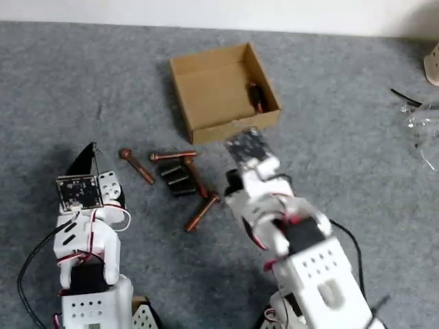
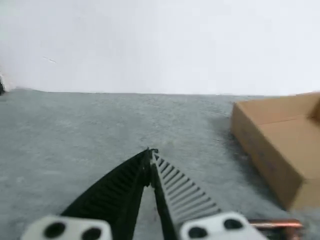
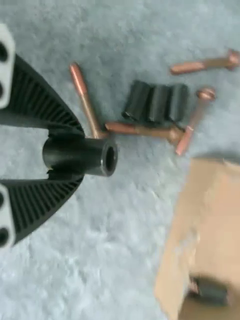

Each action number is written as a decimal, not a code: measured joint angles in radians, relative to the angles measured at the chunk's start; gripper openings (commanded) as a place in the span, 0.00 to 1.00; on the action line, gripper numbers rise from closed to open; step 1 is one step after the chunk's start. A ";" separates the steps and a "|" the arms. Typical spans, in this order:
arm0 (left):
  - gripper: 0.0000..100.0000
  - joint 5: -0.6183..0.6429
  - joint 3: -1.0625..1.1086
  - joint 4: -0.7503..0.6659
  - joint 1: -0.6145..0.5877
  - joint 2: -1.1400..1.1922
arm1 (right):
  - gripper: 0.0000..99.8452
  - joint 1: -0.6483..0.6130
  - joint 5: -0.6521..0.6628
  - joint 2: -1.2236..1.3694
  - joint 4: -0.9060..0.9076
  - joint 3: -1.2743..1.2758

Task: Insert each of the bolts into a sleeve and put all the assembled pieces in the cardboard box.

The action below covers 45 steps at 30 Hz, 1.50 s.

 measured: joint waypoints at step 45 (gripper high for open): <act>0.01 -0.135 -0.120 0.060 0.107 0.195 | 0.00 0.181 0.000 -0.770 -0.043 0.586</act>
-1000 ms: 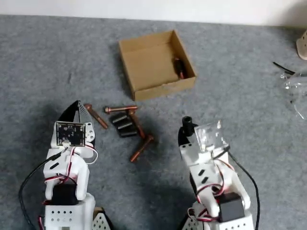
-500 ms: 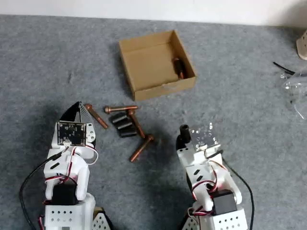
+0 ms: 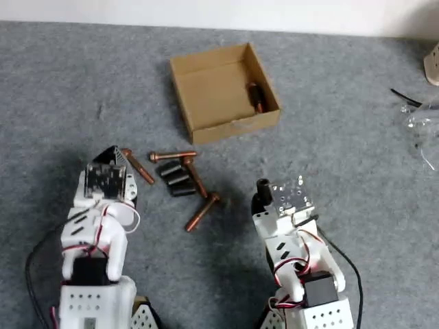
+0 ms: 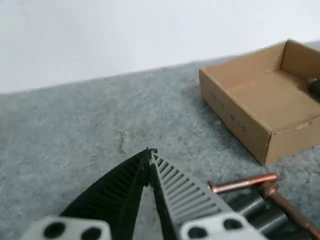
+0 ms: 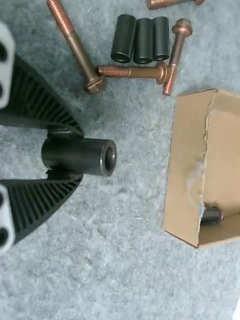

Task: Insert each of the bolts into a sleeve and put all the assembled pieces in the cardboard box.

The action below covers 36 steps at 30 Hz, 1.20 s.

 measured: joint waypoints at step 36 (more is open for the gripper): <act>0.14 0.531 -0.727 0.077 -0.003 1.367 | 0.00 0.000 0.000 -0.003 -0.083 0.060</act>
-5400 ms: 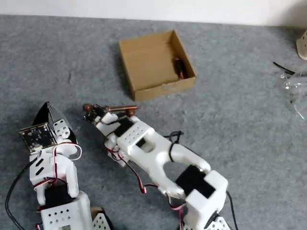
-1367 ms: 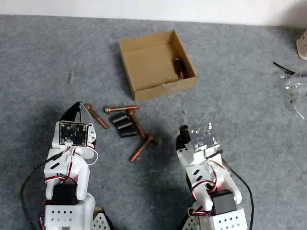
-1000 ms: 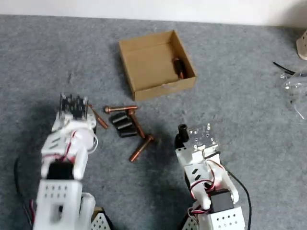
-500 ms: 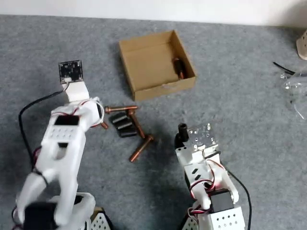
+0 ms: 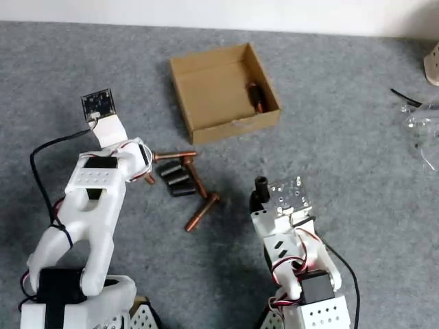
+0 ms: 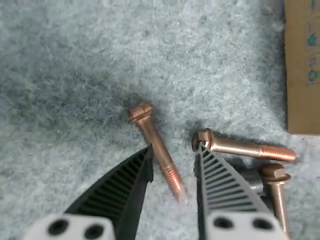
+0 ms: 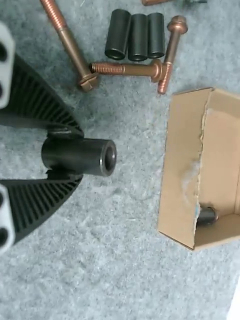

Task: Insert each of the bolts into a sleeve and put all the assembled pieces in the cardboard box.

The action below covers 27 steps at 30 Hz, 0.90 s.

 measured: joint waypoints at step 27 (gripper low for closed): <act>0.14 0.057 -0.302 0.157 -0.043 0.385 | 0.00 0.000 0.020 0.000 0.000 0.000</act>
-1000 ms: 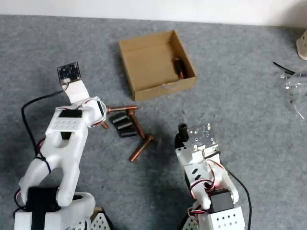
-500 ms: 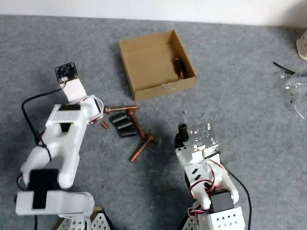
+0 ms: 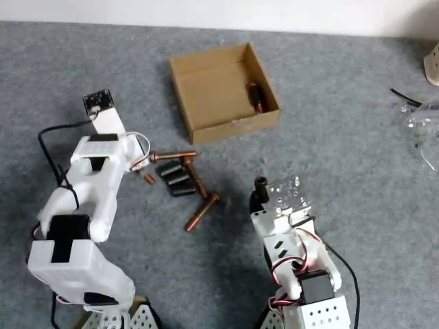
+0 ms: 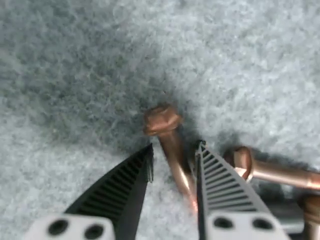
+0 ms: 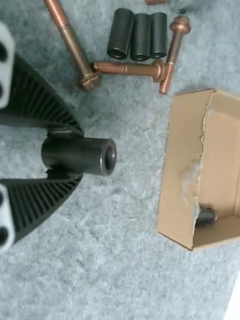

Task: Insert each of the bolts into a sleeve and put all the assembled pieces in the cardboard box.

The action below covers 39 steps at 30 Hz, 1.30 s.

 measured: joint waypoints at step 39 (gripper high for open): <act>0.14 0.092 -0.103 0.117 0.000 0.086 | 0.00 0.000 0.000 0.000 0.000 0.000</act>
